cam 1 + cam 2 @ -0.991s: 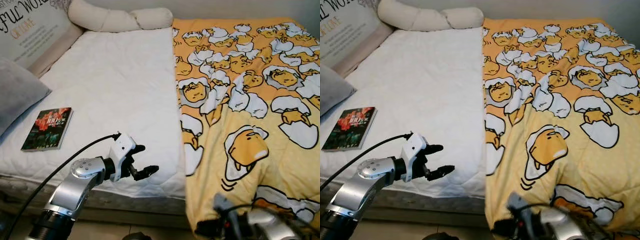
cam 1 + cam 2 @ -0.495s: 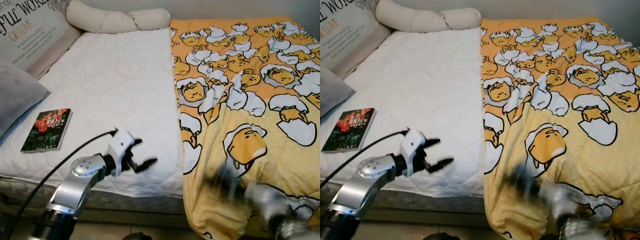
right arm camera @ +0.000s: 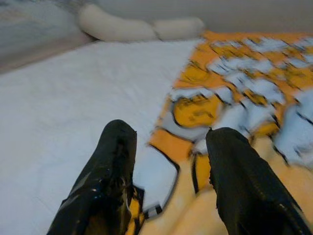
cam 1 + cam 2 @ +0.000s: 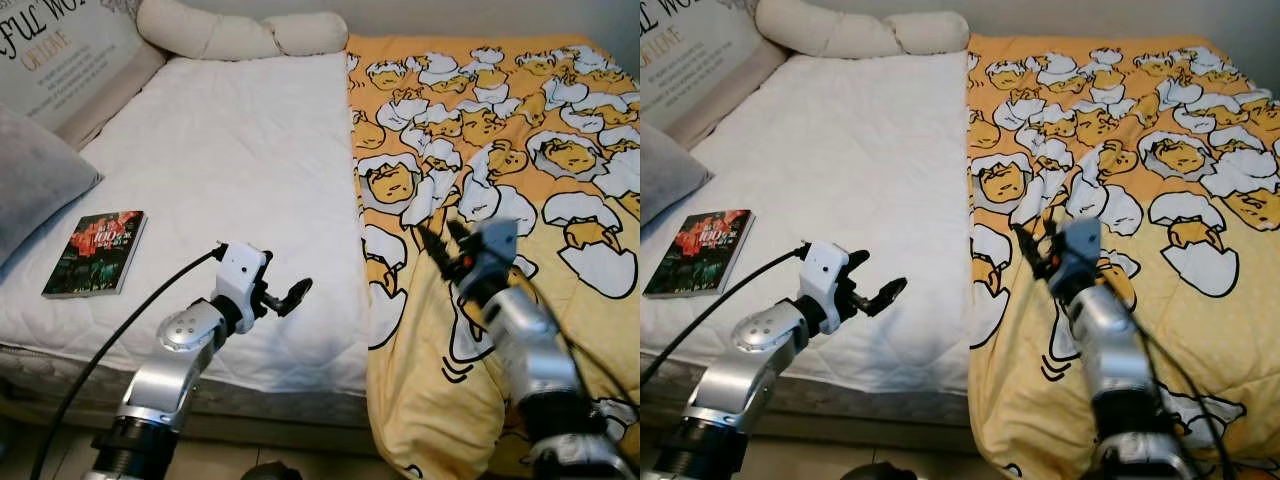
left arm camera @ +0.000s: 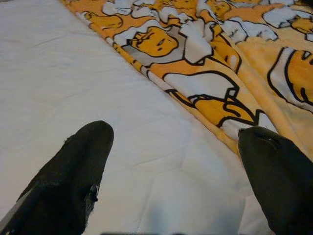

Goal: Clean up the room

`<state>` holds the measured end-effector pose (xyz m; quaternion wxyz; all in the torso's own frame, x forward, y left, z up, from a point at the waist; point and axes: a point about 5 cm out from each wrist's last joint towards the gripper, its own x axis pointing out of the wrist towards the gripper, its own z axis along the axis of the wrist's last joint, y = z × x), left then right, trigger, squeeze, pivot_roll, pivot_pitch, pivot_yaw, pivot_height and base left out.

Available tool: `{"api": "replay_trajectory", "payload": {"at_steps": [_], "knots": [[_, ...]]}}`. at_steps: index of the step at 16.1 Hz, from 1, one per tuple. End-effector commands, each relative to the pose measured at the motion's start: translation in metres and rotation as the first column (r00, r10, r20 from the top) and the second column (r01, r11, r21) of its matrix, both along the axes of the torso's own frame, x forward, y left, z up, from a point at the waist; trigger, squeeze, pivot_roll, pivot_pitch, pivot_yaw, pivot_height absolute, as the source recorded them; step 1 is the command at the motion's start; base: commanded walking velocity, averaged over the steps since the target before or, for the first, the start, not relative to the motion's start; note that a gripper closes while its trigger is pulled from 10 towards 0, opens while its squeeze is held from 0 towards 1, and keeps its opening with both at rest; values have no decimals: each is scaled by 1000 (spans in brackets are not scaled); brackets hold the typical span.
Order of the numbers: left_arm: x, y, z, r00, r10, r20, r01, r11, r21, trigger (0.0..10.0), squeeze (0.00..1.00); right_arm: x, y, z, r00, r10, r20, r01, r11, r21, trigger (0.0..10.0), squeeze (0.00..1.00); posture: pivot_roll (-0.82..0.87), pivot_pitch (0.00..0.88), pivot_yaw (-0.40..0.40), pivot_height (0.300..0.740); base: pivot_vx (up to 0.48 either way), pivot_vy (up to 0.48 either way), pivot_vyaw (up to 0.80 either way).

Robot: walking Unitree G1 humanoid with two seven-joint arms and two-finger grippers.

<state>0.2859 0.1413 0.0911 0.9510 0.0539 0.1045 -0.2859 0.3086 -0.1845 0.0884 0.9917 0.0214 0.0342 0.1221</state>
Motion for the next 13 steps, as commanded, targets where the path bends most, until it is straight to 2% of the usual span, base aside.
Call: {"api": "replay_trajectory", "payload": {"at_steps": [1,4,8,10,12,13], "knots": [[-1,5,2,999,34,18,-34,999,9,10000,20,-6,9,-2,1000,-1,-26,1,1000,-15,10000,0,-36,0,65,740,0,412,0],[-2,8,0,997,73,23,-74,997,20,10000,24,-20,17,-10,993,-35,-110,30,999,-46,10000,0,-36,0,61,740,0,428,0],[3,16,-3,996,91,23,-92,993,70,10000,20,-27,7,-16,976,-139,-166,138,990,-18,10000,0,-55,0,84,740,0,427,0],[6,16,-2,995,97,28,-99,992,76,10000,24,-28,6,-16,972,-155,-177,154,988,-17,10000,0,-57,0,90,740,0,418,-688],[11,21,2,986,146,79,-156,979,130,10000,35,-28,6,-17,971,-161,-179,156,987,-37,10000,0,-54,0,90,740,0,-240,-756],[12,22,2,985,158,69,-165,979,117,10000,39,-28,6,-18,971,-160,-178,155,987,-41,10000,0,-53,0,89,740,0,-480,0]]}}
